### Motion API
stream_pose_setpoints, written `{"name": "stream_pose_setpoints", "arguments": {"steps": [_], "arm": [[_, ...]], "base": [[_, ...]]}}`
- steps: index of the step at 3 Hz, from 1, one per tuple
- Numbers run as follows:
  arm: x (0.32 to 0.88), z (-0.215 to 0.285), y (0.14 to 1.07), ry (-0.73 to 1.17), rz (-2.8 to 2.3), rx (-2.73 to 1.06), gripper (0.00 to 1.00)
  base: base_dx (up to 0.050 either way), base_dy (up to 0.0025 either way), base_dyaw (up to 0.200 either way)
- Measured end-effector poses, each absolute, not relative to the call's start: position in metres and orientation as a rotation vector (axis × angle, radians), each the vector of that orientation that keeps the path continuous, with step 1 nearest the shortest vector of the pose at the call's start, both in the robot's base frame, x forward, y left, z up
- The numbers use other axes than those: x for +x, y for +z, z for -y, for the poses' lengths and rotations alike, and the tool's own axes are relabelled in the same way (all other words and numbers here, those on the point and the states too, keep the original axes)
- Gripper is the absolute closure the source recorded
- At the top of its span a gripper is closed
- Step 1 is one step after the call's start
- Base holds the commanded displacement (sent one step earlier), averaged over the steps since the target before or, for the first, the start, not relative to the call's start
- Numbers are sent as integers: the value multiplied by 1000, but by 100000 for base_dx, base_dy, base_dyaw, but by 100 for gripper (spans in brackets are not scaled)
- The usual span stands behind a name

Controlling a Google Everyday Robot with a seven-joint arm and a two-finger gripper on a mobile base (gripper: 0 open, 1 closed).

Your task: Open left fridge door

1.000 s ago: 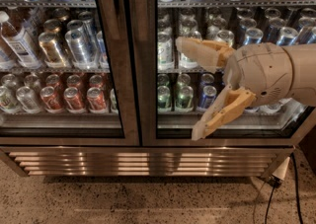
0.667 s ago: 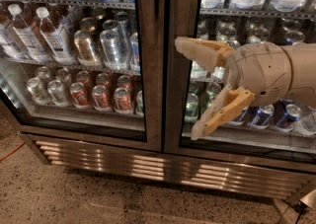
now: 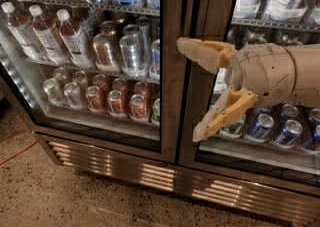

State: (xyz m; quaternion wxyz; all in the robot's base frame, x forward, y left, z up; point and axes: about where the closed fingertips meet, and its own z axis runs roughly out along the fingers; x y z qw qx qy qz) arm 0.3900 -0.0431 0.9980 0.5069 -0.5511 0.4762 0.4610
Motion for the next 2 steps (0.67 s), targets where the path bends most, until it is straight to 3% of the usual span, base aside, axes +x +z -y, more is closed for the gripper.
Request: {"name": "stream_pose_setpoints", "arguments": {"steps": [2], "arm": [[413,39,1006,1079,-1193,-1225,0]], "base": [[0,0,0]]}}
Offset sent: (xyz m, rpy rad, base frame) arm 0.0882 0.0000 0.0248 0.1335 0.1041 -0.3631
